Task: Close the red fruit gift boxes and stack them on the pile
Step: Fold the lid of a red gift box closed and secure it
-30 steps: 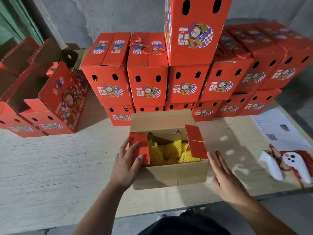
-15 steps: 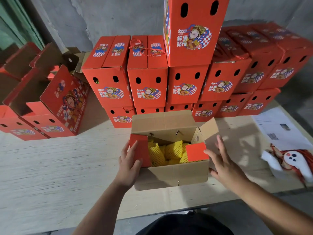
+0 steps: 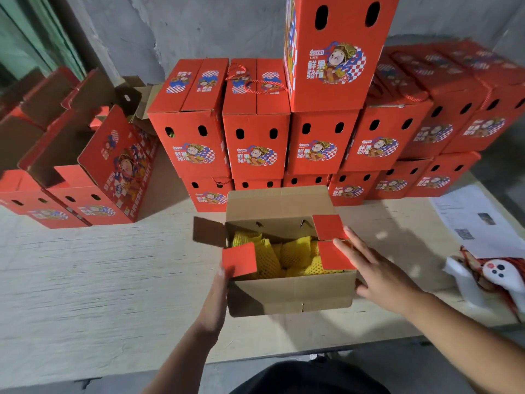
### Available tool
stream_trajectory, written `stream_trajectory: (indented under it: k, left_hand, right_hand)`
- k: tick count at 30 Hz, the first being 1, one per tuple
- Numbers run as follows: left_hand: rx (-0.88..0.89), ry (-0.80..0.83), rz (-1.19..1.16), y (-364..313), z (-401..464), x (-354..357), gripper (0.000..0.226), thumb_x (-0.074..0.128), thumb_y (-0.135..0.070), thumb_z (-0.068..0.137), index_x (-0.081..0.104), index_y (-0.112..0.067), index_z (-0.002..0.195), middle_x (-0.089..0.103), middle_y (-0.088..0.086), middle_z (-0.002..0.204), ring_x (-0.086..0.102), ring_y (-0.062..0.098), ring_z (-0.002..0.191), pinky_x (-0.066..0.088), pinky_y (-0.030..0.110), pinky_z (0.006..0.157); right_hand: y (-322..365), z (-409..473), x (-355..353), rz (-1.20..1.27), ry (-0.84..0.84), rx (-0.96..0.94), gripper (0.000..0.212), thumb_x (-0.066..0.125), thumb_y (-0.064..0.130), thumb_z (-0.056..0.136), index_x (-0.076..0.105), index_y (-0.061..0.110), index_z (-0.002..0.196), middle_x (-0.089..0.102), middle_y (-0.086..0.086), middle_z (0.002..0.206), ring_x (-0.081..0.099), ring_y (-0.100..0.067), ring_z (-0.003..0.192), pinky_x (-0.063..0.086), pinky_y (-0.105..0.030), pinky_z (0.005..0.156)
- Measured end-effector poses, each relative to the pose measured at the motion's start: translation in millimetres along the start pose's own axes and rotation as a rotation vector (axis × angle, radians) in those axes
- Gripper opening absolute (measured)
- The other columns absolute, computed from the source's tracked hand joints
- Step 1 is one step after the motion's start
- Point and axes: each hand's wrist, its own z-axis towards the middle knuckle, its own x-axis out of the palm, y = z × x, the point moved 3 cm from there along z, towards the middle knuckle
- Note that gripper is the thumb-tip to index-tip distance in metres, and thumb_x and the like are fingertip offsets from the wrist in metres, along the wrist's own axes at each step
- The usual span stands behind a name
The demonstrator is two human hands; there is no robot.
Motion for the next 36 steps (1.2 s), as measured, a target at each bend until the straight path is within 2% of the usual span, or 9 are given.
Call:
stream_trajectory:
  k: [3,5,8,15,20,24,27,31,36]
  left_hand:
    - [-0.103,-0.065,-0.077,32,-12,-6,0.053,0.030,-0.072,0.103,0.059,-0.047,0.140,0.068,-0.010,0.136,0.064,0.014,0.123,0.049,0.040,0.100]
    - [-0.117,-0.081,-0.009,45,-13,-10,0.025,0.053,-0.043,0.105,0.070,-0.054,0.119,0.075,-0.012,0.119,0.071,0.010,0.106,0.050,0.038,0.093]
    - [-0.106,-0.084,0.021,46,-12,-11,0.033,0.053,-0.032,0.105,0.068,-0.057,0.121,0.073,-0.018,0.121,0.068,0.011,0.111,0.052,0.037,0.092]
    - [0.016,-0.094,-0.163,4,8,-7,0.057,0.028,-0.068,0.104,0.052,-0.042,0.149,0.061,-0.005,0.147,0.058,0.018,0.135,0.043,0.049,0.109]
    - [0.152,-0.125,0.041,-25,17,3,0.059,0.035,-0.079,0.097,0.044,-0.055,0.150,0.038,-0.019,0.160,0.034,0.012,0.152,0.028,0.055,0.124]
    - [0.299,-0.234,0.473,-27,21,2,0.049,0.030,-0.062,0.101,0.053,-0.050,0.143,0.028,-0.018,0.154,0.023,0.020,0.149,0.026,0.057,0.124]
    - [0.260,-0.229,0.539,-22,25,-1,0.048,0.033,-0.053,0.102,0.048,-0.046,0.147,0.027,-0.011,0.159,0.028,0.026,0.143,0.031,0.056,0.122]
    - [0.274,-0.232,0.605,-16,28,-1,0.042,0.039,-0.039,0.109,0.042,-0.044,0.151,0.025,-0.009,0.160,0.029,0.029,0.140,0.030,0.052,0.121]
    - [0.249,-0.206,0.616,-22,26,1,0.044,0.036,-0.040,0.108,0.039,-0.045,0.152,0.021,-0.012,0.160,0.026,0.025,0.140,0.026,0.046,0.121]
  right_hand:
    - [-8,-24,19,0.009,-0.061,0.071,0.141,0.098,0.017,0.061,0.005,0.022,0.167,-0.005,-0.010,0.174,0.059,-0.033,0.133,0.040,-0.005,0.066]
    - [-10,-43,42,0.138,-0.094,0.157,0.146,0.096,0.030,0.070,-0.018,0.029,0.163,-0.026,-0.001,0.170,0.034,-0.034,0.151,0.053,-0.014,0.079]
    - [-1,-58,67,0.347,-0.131,0.309,0.143,0.086,0.048,0.079,-0.038,0.045,0.150,-0.043,0.020,0.159,0.013,-0.013,0.152,0.041,-0.030,0.111]
    - [39,-41,66,0.546,-0.295,0.293,0.125,0.090,0.010,0.077,-0.002,0.024,0.161,0.007,-0.014,0.165,0.039,-0.033,0.146,0.046,-0.043,0.113]
    - [28,-37,48,0.406,-0.111,0.220,0.134,0.089,0.033,0.080,-0.019,0.049,0.158,-0.025,0.015,0.169,0.039,-0.008,0.136,0.059,-0.023,0.086]
    - [17,-17,27,0.385,0.080,0.152,0.132,0.088,0.051,0.075,-0.018,0.061,0.152,-0.033,0.040,0.156,0.038,-0.007,0.143,0.041,-0.008,0.100]
    - [11,-4,11,0.268,0.128,0.054,0.130,0.085,0.062,0.073,-0.018,0.062,0.152,-0.039,0.023,0.159,0.023,-0.016,0.153,0.037,-0.026,0.114]
    - [6,3,-7,0.121,0.131,-0.033,0.117,0.082,0.059,0.076,-0.006,0.065,0.154,-0.045,0.015,0.159,0.014,-0.014,0.148,0.055,-0.035,0.099]
    - [4,20,-21,-0.064,0.143,-0.169,0.114,0.081,0.056,0.080,-0.002,0.057,0.159,-0.031,0.017,0.167,-0.006,-0.014,0.159,0.028,-0.036,0.119]
